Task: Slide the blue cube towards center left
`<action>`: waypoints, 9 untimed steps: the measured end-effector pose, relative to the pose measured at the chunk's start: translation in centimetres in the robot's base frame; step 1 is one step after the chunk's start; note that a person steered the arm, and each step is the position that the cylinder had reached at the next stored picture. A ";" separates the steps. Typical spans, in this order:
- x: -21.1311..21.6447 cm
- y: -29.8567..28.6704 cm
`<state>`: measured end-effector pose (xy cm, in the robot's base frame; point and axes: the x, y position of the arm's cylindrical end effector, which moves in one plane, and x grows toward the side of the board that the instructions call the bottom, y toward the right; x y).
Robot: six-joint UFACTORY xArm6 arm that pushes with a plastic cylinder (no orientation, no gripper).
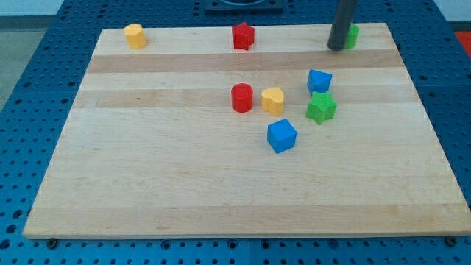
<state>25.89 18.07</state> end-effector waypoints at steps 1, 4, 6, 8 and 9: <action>-0.1 1.0; 1.4 0.6; 7.0 0.3; 14.8 0.4; 18.9 0.1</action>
<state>44.82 18.12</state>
